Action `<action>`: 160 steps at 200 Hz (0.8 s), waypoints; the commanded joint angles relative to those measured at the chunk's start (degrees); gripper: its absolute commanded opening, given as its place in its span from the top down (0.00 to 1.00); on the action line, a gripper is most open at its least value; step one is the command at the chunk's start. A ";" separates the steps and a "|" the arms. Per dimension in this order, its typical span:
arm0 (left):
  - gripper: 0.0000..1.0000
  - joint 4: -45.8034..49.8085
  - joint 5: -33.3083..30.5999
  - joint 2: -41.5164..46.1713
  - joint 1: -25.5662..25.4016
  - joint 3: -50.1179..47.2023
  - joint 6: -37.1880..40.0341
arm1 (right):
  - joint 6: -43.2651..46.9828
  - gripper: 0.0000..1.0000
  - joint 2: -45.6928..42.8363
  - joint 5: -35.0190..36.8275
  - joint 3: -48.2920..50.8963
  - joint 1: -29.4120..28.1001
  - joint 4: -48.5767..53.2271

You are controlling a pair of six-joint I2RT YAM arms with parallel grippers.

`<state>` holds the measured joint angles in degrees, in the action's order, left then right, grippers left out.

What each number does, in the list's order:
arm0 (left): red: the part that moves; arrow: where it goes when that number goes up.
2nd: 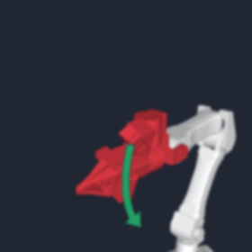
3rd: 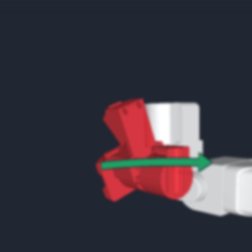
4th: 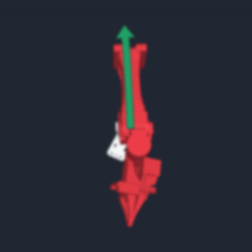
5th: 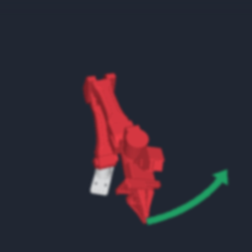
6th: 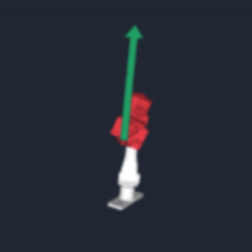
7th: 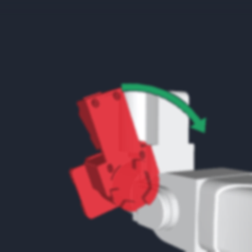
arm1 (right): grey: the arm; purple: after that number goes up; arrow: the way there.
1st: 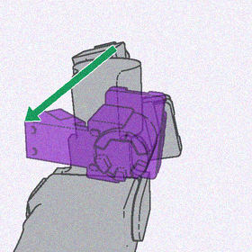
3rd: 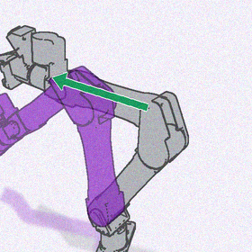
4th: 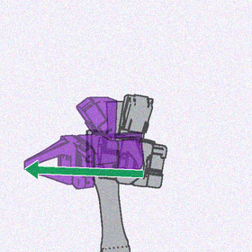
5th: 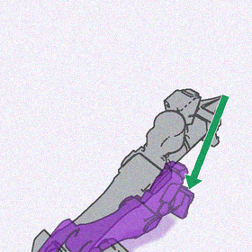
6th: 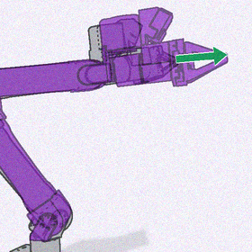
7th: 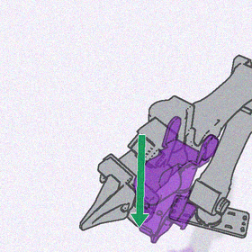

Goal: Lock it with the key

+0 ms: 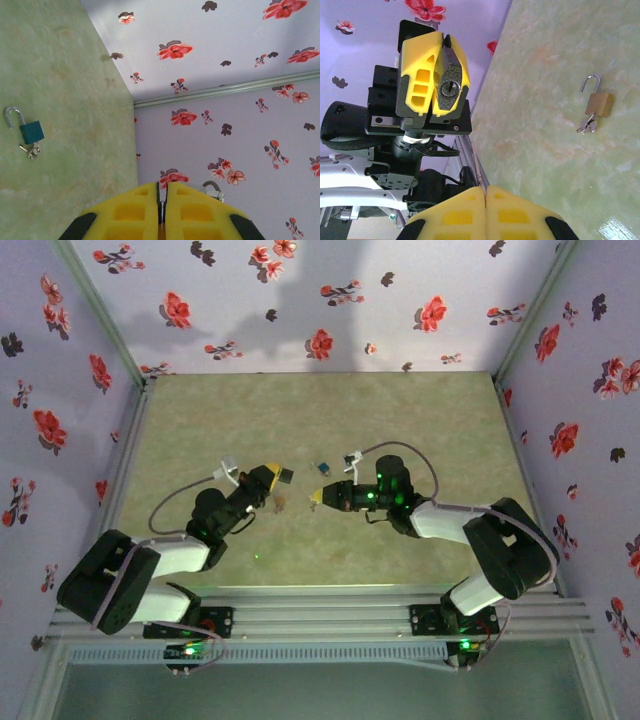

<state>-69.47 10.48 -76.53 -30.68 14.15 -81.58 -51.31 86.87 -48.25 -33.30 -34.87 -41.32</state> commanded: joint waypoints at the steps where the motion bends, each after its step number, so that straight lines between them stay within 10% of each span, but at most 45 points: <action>1: 1.00 -2.55 -0.18 0.69 0.61 -0.19 0.02 | 2.54 1.00 -2.83 -0.73 -0.27 0.07 1.96; 160: 1.00 45.02 4.53 -1.55 -6.41 19.71 18.81 | 10.71 1.00 -24.13 19.03 4.58 12.73 24.04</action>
<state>-34.59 13.76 -74.98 -35.05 28.99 -68.07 -42.26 65.78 -35.29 -30.13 -23.81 -20.78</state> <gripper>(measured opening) 0.078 0.039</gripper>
